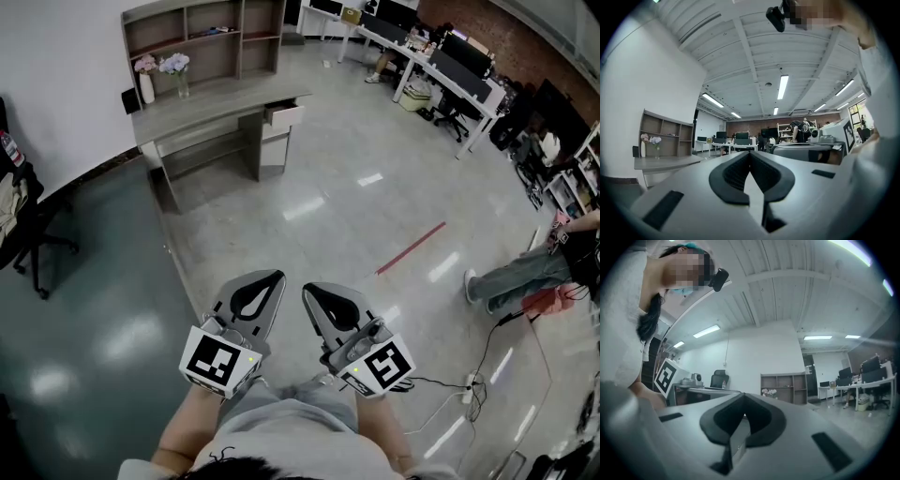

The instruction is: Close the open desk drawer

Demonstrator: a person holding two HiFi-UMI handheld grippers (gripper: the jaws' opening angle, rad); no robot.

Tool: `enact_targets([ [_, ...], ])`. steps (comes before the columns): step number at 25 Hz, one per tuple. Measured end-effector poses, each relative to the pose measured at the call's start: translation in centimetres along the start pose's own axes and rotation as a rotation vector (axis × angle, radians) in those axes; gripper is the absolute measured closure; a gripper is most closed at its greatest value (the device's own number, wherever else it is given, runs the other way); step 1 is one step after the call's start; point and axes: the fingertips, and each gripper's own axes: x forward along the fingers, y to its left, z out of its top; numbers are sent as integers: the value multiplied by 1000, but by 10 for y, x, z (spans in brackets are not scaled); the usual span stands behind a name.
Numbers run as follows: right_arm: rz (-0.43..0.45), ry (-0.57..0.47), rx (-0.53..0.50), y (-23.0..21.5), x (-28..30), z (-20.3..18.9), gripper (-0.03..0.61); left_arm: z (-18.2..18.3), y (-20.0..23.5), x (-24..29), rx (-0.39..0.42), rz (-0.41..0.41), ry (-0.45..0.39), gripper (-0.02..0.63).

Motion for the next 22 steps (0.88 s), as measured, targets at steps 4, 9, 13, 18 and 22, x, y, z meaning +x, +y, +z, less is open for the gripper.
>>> enact_targets([
  [4, -2, -6, 9, 3, -2, 2, 571, 1, -1, -5, -6, 0, -9, 603],
  [9, -3, -8, 14, 5, 3, 4, 571, 1, 5, -7, -7, 0, -11, 603],
  [13, -25, 9, -6, -7, 5, 0, 571, -3, 10, 2, -21, 3, -4, 603],
  [18, -9, 3, 7, -37, 20, -9, 571, -10, 29, 25, -7, 41, 1, 603],
  [22, 36, 12, 3, -68, 40, -19, 571, -12, 49, 56, -14, 69, -8, 603],
])
